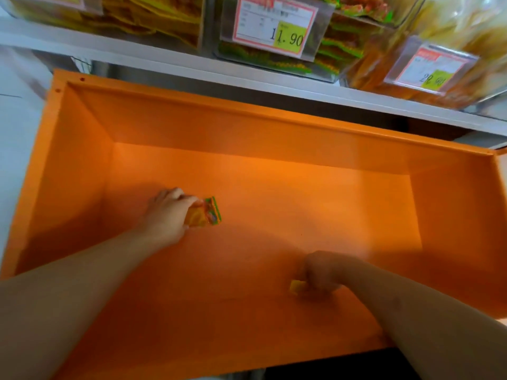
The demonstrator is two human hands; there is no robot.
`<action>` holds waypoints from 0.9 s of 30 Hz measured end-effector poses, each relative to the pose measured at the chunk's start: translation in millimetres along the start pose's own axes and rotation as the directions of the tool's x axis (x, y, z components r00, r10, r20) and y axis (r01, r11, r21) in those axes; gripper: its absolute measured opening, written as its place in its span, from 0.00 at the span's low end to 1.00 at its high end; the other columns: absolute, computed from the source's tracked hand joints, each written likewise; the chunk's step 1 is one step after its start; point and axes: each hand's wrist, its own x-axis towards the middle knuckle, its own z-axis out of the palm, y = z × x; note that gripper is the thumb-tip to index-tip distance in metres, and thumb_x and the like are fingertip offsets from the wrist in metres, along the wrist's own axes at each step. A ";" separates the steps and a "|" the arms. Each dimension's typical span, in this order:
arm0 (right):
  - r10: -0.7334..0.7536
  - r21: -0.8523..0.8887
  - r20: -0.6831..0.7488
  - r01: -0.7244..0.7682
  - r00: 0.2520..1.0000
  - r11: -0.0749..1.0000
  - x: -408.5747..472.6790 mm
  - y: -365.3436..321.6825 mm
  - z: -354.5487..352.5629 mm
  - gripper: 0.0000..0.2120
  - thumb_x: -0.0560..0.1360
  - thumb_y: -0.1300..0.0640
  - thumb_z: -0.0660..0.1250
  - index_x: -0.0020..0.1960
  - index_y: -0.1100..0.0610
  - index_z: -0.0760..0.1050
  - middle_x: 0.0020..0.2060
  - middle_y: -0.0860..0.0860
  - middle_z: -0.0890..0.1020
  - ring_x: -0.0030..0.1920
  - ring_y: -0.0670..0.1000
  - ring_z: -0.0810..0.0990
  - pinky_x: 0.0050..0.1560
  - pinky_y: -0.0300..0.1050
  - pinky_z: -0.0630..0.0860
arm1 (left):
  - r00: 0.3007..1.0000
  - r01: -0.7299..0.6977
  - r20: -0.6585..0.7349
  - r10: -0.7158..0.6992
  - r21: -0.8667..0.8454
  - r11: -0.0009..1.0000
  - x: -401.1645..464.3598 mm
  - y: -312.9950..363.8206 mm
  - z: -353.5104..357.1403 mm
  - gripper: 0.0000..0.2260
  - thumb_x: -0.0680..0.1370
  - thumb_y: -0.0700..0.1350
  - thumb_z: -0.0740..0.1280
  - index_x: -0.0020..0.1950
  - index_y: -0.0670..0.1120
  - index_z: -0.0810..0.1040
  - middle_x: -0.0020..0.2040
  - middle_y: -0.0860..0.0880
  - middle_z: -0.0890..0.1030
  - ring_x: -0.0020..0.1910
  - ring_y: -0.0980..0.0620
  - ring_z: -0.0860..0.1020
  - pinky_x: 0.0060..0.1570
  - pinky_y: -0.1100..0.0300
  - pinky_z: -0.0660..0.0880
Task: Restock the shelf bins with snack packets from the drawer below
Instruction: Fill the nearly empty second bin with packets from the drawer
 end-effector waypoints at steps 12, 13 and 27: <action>0.067 0.620 -0.447 0.255 0.892 0.742 -72.2 -32.6 -97.4 0.20 0.76 0.64 0.71 0.34 0.41 0.83 0.33 0.44 0.80 0.35 0.44 0.77 0.40 0.43 0.74 | 0.978 0.098 0.209 -0.019 -0.377 0.921 -18.5 24.9 -42.5 0.13 0.72 0.46 0.80 0.52 0.54 0.81 0.53 0.50 0.84 0.45 0.53 0.81 0.38 0.65 0.72; 0.071 0.663 -0.493 0.322 0.867 0.676 -88.3 -38.8 -112.2 0.20 0.77 0.64 0.72 0.37 0.40 0.84 0.36 0.45 0.81 0.37 0.46 0.78 0.41 0.45 0.77 | 0.982 0.110 0.189 -0.027 -0.443 0.890 -20.6 31.0 -55.7 0.13 0.72 0.46 0.80 0.51 0.55 0.79 0.51 0.49 0.83 0.44 0.52 0.81 0.37 0.64 0.72; 0.094 0.029 -0.988 0.444 -0.125 0.896 -308.8 -106.7 -173.7 0.07 0.77 0.57 0.73 0.54 0.50 0.85 0.46 0.43 0.80 0.48 0.44 0.80 0.49 0.44 0.78 | 0.997 -0.047 -0.018 0.073 -0.907 0.419 -157.4 103.5 -280.3 0.08 0.81 0.40 0.70 0.60 0.42 0.81 0.50 0.37 0.86 0.44 0.37 0.87 0.41 0.45 0.84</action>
